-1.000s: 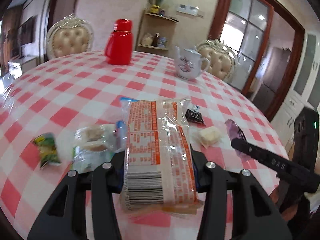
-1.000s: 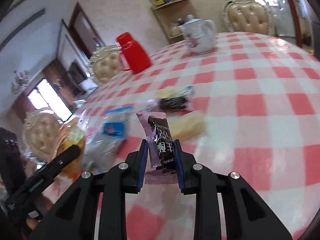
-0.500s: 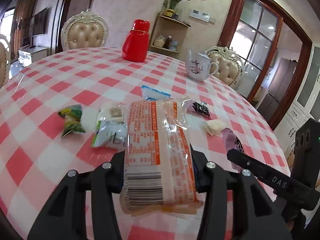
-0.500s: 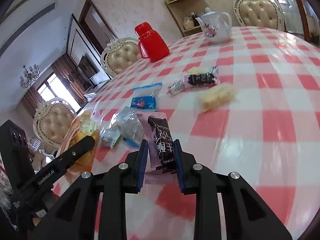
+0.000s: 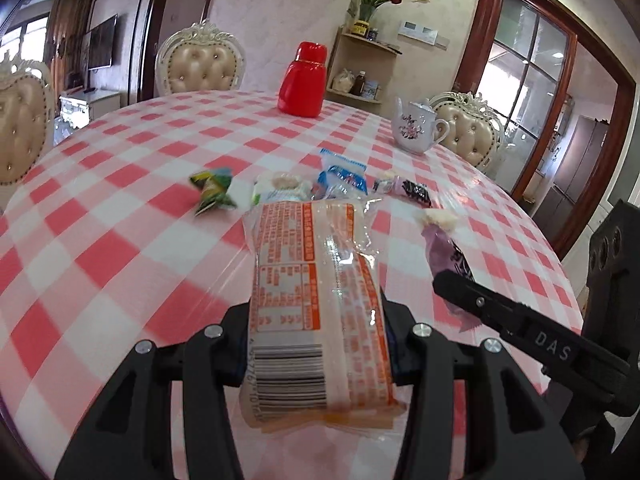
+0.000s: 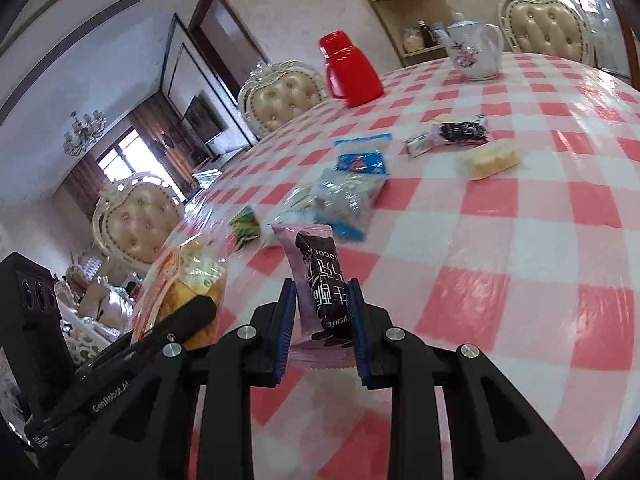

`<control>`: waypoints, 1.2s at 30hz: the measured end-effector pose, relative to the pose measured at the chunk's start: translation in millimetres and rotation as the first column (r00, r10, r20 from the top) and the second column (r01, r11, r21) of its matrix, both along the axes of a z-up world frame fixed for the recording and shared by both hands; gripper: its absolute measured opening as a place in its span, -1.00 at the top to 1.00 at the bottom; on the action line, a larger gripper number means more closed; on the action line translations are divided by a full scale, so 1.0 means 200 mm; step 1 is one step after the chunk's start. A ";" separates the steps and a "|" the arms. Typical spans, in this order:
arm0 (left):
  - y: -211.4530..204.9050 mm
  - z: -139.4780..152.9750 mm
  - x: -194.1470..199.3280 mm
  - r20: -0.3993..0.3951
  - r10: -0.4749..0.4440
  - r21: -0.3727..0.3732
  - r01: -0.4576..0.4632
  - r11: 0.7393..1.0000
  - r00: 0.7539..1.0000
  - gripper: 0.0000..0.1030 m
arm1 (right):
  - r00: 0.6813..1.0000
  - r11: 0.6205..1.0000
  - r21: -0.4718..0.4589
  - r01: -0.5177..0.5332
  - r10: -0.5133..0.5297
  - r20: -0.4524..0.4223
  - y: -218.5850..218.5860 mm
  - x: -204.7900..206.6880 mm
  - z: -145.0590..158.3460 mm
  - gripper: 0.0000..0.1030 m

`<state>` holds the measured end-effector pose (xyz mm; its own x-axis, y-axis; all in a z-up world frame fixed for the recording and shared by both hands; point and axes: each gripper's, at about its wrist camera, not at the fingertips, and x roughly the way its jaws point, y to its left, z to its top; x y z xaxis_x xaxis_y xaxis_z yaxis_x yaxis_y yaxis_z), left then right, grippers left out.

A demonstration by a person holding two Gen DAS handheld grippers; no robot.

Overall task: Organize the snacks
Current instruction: 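Lift both held snacks and carry them toward the clear plastic bin, then lower both snacks into the clear plastic bin and open both tools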

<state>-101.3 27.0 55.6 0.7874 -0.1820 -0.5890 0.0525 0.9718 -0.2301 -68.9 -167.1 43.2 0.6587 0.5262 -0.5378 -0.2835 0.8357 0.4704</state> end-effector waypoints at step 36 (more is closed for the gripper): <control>0.86 0.00 -0.74 -0.071 0.303 0.094 -0.296 0.951 0.950 0.06 | 0.875 0.847 -0.292 -0.444 0.480 0.063 1.07 -0.63 0.14 0.49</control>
